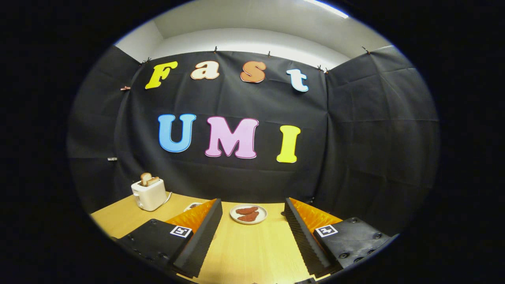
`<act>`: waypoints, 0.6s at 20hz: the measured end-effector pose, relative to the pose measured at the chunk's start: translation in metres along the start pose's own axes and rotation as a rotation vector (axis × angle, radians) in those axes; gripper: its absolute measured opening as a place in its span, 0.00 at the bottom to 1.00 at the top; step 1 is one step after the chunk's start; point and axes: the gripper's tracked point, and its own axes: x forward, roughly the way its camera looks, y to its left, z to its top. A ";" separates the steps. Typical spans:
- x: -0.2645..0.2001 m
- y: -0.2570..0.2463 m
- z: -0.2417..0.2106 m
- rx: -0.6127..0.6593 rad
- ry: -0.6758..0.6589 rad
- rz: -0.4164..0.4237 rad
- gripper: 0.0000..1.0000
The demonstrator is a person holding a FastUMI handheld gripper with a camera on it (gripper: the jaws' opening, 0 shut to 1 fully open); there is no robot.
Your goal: Take the bottle from table, then pour the juice into the cup, finally place the bottle on the coaster
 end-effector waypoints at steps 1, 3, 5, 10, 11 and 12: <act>-0.012 0.002 -0.001 0.006 0.008 -0.006 0.97; -0.027 0.007 -0.003 0.012 0.020 -0.005 0.97; -0.034 0.015 -0.004 0.016 0.030 0.011 0.97; -0.026 0.030 0.001 0.050 0.012 0.086 0.97; -0.024 0.030 0.000 0.043 0.010 0.107 0.97; -0.022 0.032 -0.004 0.034 0.015 0.135 0.97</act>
